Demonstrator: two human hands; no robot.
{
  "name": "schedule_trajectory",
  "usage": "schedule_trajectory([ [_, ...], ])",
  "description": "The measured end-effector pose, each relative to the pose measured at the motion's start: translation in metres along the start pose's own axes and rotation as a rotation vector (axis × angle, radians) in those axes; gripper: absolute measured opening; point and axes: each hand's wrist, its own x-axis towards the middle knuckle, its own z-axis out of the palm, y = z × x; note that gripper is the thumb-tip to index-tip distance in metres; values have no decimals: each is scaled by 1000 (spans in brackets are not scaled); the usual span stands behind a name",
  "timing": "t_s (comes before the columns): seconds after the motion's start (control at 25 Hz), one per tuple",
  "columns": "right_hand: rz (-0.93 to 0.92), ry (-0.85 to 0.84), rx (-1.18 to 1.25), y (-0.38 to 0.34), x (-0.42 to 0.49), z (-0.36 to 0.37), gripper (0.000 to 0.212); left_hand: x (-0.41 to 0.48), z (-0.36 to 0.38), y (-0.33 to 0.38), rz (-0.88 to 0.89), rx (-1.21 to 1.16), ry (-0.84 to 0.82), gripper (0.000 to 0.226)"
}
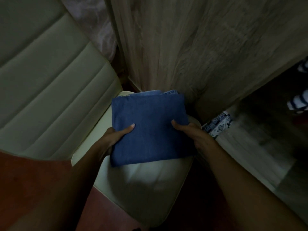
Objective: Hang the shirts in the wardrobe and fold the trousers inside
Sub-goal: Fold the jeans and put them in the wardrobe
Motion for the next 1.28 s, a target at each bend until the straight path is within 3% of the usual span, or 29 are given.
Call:
schedule_trajectory([
  [0.2, 9, -109, 18, 29, -18, -15, 77, -36, 5, -25, -185, -162, -192, 61],
  [0.52, -7, -119, 152, 95, -135, -50, 49, -146, 40, -72, -168, -240, -347, 87],
  [0.76, 84, -64, 140, 129, -202, -119, 71, -205, 109, -91, -242, -276, -512, 91],
  [0.84, 87, -19, 153, 136, -212, -154, 59, -208, 148, -95, -261, -258, -536, 77],
  [0.92, 84, 43, 129, 143, -213, -192, 61, -203, 189, -99, -287, -252, -528, 67],
  [1.04, 44, 130, 16, 155, -196, -255, 63, -186, 256, -116, -315, -246, -500, 73],
  [1.28, 42, 108, -246, 189, -118, -319, 59, -124, 333, -169, -330, -311, -471, 73],
])
